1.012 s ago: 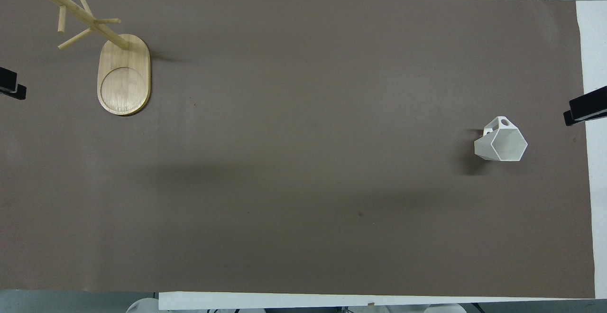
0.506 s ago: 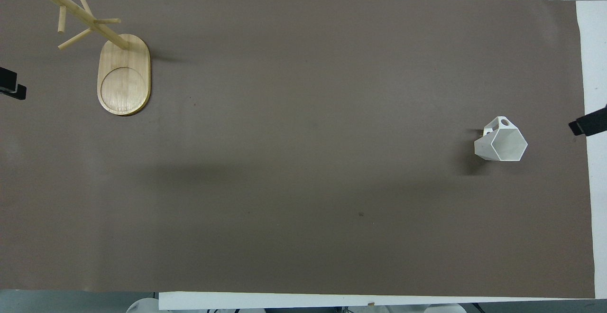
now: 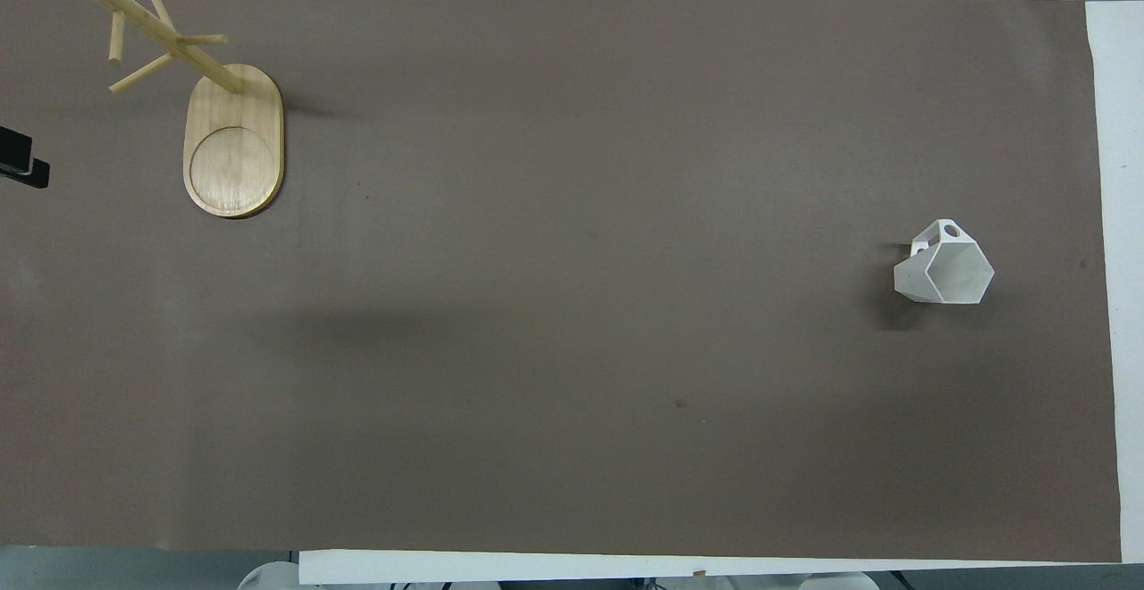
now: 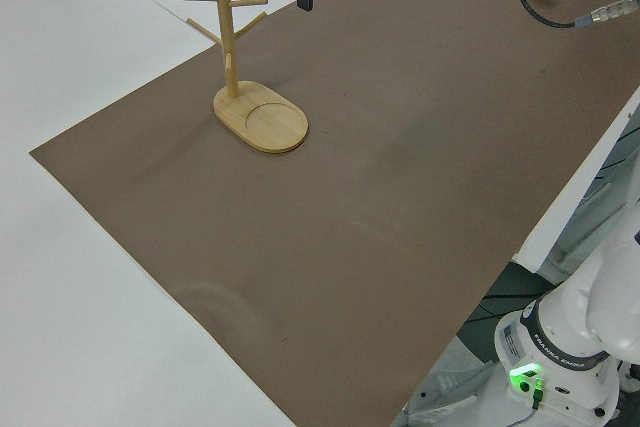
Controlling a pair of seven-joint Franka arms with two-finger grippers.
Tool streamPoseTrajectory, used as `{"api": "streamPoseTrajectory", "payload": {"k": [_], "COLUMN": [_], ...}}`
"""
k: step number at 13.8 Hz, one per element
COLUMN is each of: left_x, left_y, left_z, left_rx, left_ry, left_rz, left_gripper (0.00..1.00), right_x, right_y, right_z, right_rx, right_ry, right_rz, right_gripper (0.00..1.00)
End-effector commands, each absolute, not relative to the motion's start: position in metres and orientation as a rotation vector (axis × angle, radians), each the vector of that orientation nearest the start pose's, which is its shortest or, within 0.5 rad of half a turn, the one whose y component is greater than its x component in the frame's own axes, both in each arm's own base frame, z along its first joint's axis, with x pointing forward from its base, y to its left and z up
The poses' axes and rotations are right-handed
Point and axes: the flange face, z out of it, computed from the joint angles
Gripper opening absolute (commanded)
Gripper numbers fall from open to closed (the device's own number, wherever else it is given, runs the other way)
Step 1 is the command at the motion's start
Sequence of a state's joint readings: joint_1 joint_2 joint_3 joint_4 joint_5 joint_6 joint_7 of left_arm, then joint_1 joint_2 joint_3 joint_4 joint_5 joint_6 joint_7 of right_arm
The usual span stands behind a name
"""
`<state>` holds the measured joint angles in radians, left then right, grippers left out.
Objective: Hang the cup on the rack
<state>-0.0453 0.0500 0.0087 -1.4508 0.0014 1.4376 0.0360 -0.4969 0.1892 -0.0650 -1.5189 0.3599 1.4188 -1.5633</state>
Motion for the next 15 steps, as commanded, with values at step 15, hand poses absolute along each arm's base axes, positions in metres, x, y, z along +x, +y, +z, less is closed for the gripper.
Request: {"api": "streamPoseTrajectory", "payload": {"k": [15], "left_x": [0.551], "left_y": [-0.019], "left_z": [0.642], "left_rx": [-3.144], "left_ry": [0.093], "left_rz": [0.106], "left_gripper": [1.0], "right_x": [0.475], "right_y": [-0.282], "right_z": [0.241], "right_rx": [-1.572], "right_ry": [-1.425], "right_rz": [-1.013], "right_gripper": [1.0]}}
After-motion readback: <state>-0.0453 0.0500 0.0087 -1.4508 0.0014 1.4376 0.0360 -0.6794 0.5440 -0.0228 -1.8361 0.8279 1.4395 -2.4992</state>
